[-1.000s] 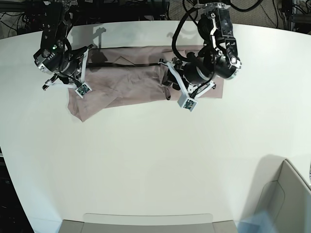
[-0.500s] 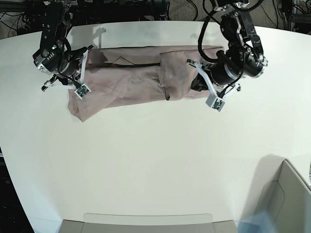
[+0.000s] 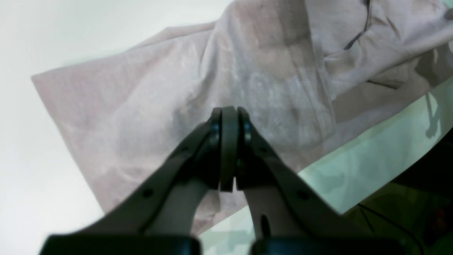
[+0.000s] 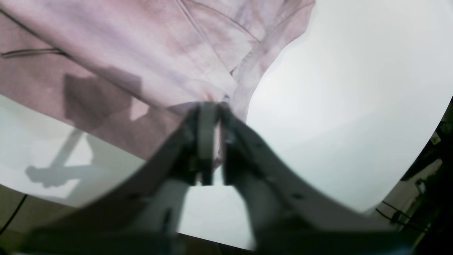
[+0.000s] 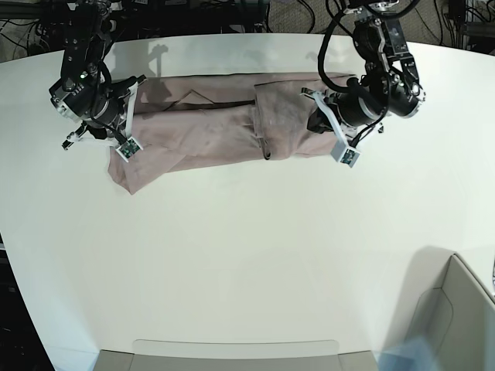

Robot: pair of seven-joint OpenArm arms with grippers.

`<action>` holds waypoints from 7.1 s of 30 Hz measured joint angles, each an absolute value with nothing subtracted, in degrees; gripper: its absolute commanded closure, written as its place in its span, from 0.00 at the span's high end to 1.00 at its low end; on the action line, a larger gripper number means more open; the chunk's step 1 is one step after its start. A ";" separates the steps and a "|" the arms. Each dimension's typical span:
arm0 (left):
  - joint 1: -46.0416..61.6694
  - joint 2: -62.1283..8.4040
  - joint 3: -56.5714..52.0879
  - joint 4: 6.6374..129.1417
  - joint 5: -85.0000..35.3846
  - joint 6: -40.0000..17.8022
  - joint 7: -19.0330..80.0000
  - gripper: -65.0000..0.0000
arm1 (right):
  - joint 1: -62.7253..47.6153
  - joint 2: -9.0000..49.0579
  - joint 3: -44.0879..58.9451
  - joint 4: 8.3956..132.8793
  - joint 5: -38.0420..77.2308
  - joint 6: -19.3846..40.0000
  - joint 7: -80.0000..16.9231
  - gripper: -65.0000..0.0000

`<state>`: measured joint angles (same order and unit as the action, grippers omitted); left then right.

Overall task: Fold the T-shirt properly
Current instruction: 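Move the right gripper to the strip's other end and grasp it, then fold the grasped strip end over toward the left gripper with the right gripper, then press the folded bundle flat with the right gripper and release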

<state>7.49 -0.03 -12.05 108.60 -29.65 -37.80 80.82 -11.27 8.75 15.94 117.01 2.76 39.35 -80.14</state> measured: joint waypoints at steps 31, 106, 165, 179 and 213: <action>7.33 0.01 -11.75 101.12 -29.63 -37.80 80.79 0.00 | 5.87 9.26 38.89 97.17 7.14 39.35 -80.60 0.23; 7.29 -2.09 -11.73 99.88 -30.06 -38.26 80.75 0.00 | 2.09 6.31 34.11 77.82 35.57 39.35 -77.93 0.00; 11.75 -16.47 -30.48 90.94 -40.60 -37.98 80.60 0.00 | -1.89 -6.61 -3.07 115.83 15.66 13.19 -80.99 0.00; 11.57 -16.36 -30.48 90.87 -40.58 -37.98 80.60 0.00 | -1.54 -6.52 -8.88 105.56 15.62 12.36 -80.82 0.13; 11.44 -15.18 -30.41 90.87 -40.64 -37.98 80.62 0.00 | -4.32 0.60 -7.33 116.51 17.80 12.14 -80.62 0.00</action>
